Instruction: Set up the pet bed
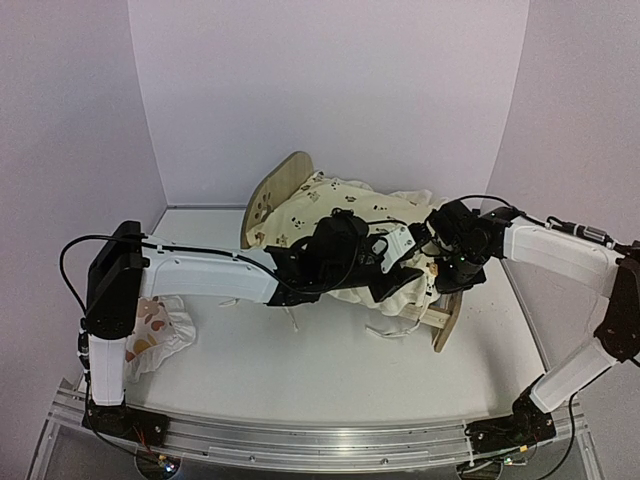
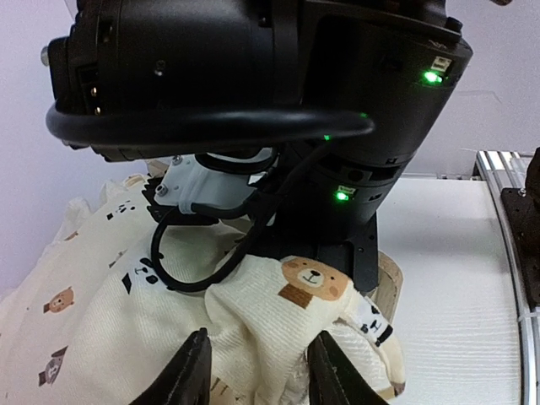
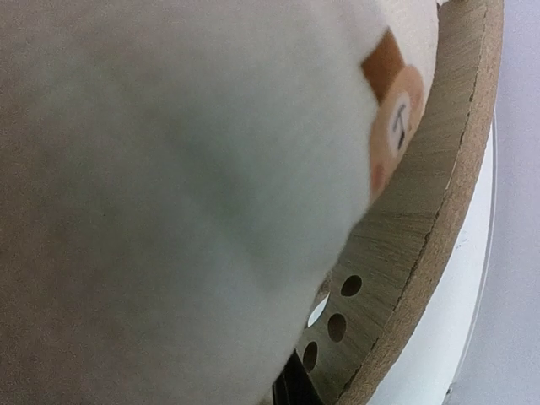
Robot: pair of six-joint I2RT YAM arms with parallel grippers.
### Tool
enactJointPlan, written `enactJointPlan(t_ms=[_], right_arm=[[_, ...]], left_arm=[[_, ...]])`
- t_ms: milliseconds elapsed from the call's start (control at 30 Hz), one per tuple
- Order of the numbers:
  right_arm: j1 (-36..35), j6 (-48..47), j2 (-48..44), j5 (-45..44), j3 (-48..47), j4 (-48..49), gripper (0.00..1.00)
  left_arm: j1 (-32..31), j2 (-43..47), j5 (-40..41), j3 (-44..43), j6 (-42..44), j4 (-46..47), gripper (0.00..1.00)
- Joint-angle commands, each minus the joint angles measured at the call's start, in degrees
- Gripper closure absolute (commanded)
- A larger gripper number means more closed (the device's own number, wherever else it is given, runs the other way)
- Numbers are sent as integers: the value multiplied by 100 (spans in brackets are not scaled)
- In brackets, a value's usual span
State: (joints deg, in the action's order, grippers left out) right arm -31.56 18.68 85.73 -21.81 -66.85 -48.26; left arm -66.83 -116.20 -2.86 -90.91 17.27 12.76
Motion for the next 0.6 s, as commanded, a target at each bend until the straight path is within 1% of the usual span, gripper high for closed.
enactJointPlan(t_ms=[0,100,167,233,333,400,467,500,567], right_arm=[[35,199,15,88,1,-669,83],[34,254,-16,156,36,-715,78],[36,282,-72,151,56,-749,75],[36,291,-178,165,61,-808,71],[36,290,-365,266,-10,-969,65],[35,296,-526,393,-104,-1161,60],[34,290,-726,554,-131,-1334,54],[36,291,-853,603,-135,-1409,51],[36,284,-1132,651,-123,-1509,48]], left_arm=[[-42,174,200,-97,-172,-306,40],[-81,263,606,-31,-267,-567,27],[-91,343,828,-13,-349,-834,16],[-92,430,993,-29,-482,-1133,9],[-91,556,1075,38,-542,-1410,7],[-93,562,1055,54,-491,-1387,8],[-93,451,1039,-113,-439,-1462,11],[-94,347,1015,-270,-433,-1532,15],[-94,124,982,-567,-462,-1631,20]])
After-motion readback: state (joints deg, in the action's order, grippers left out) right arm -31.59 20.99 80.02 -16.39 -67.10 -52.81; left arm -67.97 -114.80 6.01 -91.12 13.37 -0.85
